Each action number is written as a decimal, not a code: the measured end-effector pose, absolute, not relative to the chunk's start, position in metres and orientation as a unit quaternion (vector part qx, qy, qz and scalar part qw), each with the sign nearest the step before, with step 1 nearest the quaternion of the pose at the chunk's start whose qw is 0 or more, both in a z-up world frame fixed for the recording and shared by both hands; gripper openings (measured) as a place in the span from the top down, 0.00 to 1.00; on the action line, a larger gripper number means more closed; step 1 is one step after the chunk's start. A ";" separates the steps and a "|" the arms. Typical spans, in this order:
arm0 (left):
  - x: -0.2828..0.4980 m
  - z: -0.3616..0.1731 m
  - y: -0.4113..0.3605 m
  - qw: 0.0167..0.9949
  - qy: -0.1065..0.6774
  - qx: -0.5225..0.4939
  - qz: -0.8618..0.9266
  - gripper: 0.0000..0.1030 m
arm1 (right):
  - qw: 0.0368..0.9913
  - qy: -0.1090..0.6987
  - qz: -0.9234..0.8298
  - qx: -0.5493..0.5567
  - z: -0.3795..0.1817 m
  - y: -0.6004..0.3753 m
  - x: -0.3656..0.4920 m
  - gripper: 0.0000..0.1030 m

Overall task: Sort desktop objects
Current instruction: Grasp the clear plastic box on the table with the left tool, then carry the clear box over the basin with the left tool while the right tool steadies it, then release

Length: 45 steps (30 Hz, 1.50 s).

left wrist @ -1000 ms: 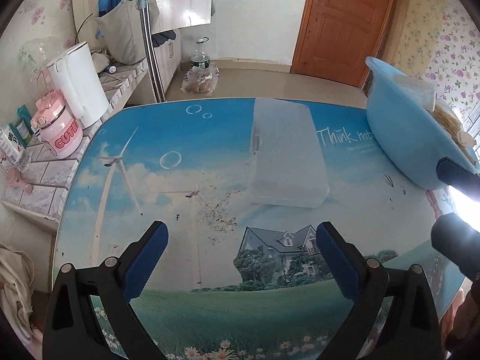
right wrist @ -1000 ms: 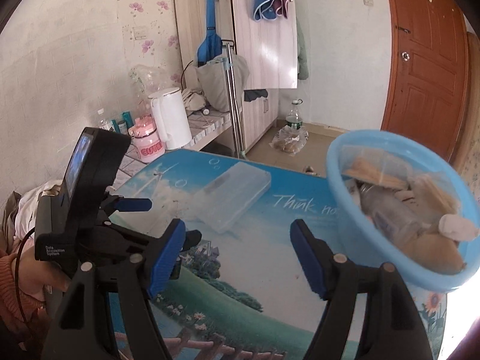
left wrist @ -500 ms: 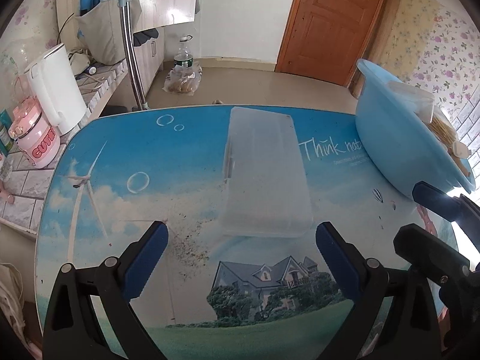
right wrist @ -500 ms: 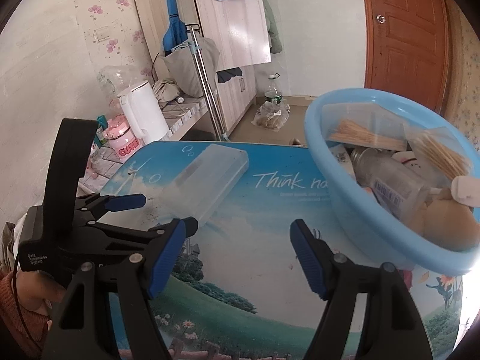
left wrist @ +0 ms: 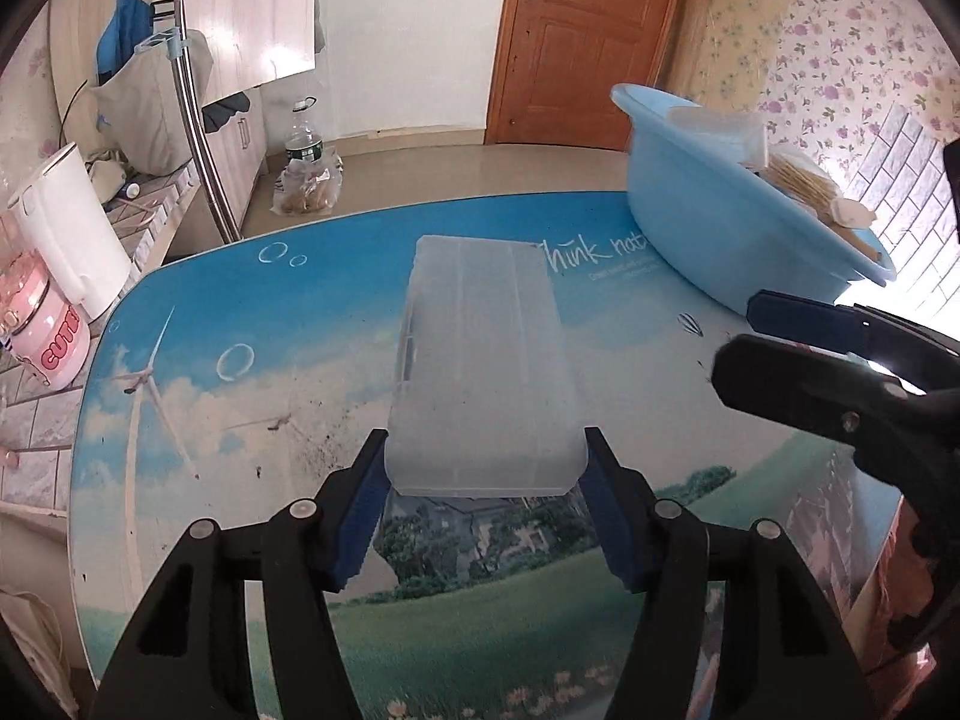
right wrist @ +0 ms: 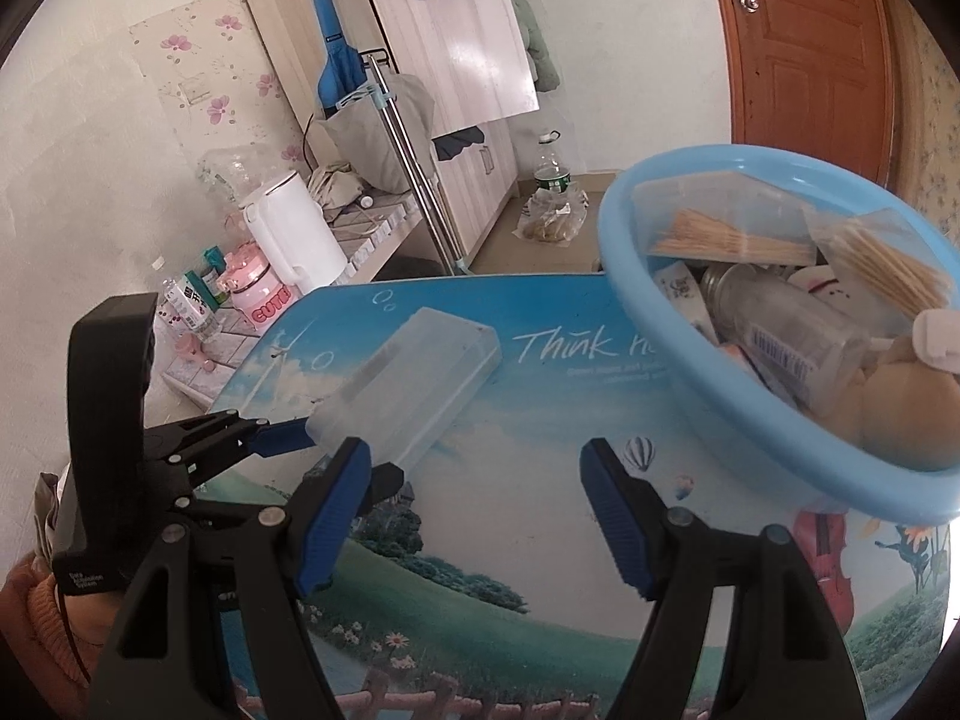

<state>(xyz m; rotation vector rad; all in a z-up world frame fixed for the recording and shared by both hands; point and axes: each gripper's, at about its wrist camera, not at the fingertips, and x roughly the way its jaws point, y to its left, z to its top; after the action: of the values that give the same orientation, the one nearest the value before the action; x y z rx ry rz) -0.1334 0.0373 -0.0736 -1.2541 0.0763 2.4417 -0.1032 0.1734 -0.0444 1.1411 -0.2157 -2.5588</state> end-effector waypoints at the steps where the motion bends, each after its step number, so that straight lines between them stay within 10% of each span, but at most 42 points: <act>1: -0.128 -0.071 0.037 0.205 0.023 -0.444 0.872 0.41 | 0.168 -0.079 -0.896 0.403 -0.045 0.173 -0.103 0.30; 18: -0.074 -0.075 0.051 0.234 0.052 -0.459 0.856 0.39 | 0.209 -0.176 -0.829 0.489 -0.080 0.168 -0.109 0.30; 25: -0.083 -0.080 0.067 0.206 0.095 -0.451 0.863 0.15 | 0.198 -0.179 -0.828 0.493 -0.084 0.172 -0.110 0.30; 28: -0.084 -0.076 0.071 0.225 0.093 -0.435 0.867 0.42 | 0.195 -0.184 -0.828 0.493 -0.084 0.177 -0.111 0.30; 38: -0.079 -0.068 0.057 0.260 0.011 -0.426 0.866 0.41 | 0.216 -0.206 -0.821 0.486 -0.083 0.175 -0.110 0.30; 40: -0.081 -0.066 0.061 0.258 0.020 -0.426 0.867 0.41 | 0.231 -0.201 -0.827 0.472 -0.077 0.174 -0.107 0.48; 45: -0.082 -0.060 0.056 0.253 0.013 -0.420 0.872 0.41 | 0.243 -0.172 -0.850 0.434 -0.056 0.174 -0.101 0.58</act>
<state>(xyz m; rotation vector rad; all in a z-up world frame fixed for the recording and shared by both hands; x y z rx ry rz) -0.0816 0.0557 -0.0595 -1.1402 0.0344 2.3686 -0.1008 0.1738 -0.0558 1.1865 -0.4700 -2.3240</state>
